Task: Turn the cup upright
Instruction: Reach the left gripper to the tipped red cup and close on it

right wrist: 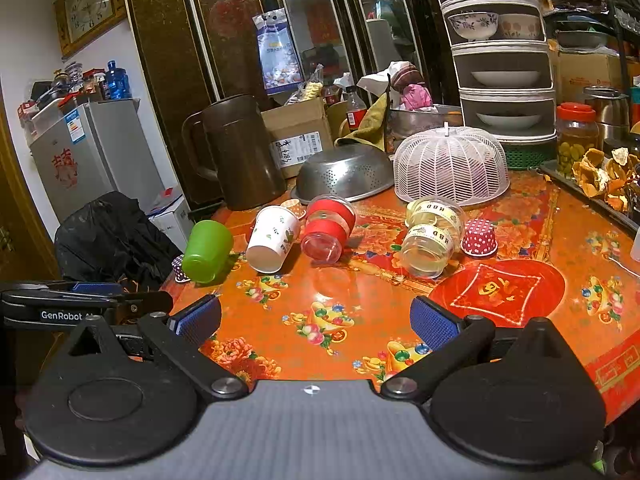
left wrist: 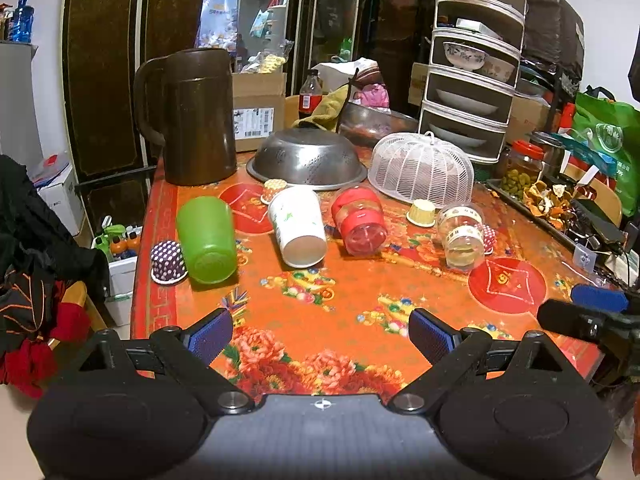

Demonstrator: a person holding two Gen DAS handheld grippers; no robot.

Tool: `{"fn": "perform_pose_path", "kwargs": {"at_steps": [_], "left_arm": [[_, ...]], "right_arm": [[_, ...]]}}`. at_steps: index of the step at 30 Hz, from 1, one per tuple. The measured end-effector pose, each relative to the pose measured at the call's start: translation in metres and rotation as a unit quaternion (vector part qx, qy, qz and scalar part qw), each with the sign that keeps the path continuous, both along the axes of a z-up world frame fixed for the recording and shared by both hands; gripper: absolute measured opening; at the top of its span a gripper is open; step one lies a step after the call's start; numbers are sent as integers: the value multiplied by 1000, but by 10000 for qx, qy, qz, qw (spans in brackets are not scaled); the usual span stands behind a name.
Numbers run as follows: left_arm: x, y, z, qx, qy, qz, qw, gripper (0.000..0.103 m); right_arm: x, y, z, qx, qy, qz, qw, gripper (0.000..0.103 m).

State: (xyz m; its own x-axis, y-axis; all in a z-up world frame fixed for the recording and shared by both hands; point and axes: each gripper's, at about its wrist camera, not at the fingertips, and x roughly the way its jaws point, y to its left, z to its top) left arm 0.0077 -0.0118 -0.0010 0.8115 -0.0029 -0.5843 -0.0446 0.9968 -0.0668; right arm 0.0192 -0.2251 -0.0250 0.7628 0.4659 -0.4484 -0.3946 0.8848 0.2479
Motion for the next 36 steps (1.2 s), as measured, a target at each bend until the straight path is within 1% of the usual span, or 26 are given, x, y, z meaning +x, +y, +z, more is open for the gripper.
{"fn": "perform_pose_path", "kwargs": {"at_steps": [1,3,4,7,9,12,14,16,17,22,24,27,29,30,31,32,34,36], "left_arm": [[3,-3,3,-12,-17,-17,10000,96],[14,-9,10,-158,-80,-110,9998,96],[24,-12,13,-223,-37,-160,9996,96],[69,-22,19,-408,413,-367,9976,96],[106,-32,19,-423,746,-404,9955,96],[157,-42,12,-493,1193,-203,9914,96],[186,-47,4,-504,1468,-160,9877,95],[210,-52,-7,-451,1725,-41,9840,89],[218,-55,-11,-375,1790,1,9831,89],[248,-68,-27,-69,2048,169,9786,88],[257,-70,-32,57,2097,233,9775,85],[268,-76,-39,299,2140,321,9759,85],[274,-80,-45,539,2220,404,9727,80],[276,-79,-48,597,2263,437,9712,74],[278,-79,-50,609,2298,465,9702,69],[279,-77,-52,577,2304,484,9702,68],[280,-78,-53,605,2299,491,9701,61],[279,-81,-54,707,2273,483,9700,60]], "right_arm": [[0,-3,-1,18,-4,-7,10000,102],[0,-8,-3,81,7,-27,10000,102],[0,-12,-5,118,18,-39,9999,102],[0,-25,-10,258,63,-105,9996,102],[-1,-37,-13,366,89,-164,9992,102],[-3,-54,-17,505,122,-265,9983,102],[-5,-66,-20,542,151,-334,9979,102],[-7,-77,-23,560,167,-415,9974,102],[-7,-83,-24,578,181,-451,9971,102],[-3,-111,-33,715,295,-670,9948,102],[-2,-119,-35,776,326,-719,9939,102],[0,-126,-39,821,335,-723,9934,102],[1,-129,-42,853,347,-721,9931,102],[1,-131,-43,868,348,-720,9930,102],[1,-132,-44,885,351,-722,9928,102],[1,-134,-45,899,353,-724,9927,102],[2,-136,-46,924,365,-729,9924,102],[2,-135,-46,938,378,-719,9923,102]]}}
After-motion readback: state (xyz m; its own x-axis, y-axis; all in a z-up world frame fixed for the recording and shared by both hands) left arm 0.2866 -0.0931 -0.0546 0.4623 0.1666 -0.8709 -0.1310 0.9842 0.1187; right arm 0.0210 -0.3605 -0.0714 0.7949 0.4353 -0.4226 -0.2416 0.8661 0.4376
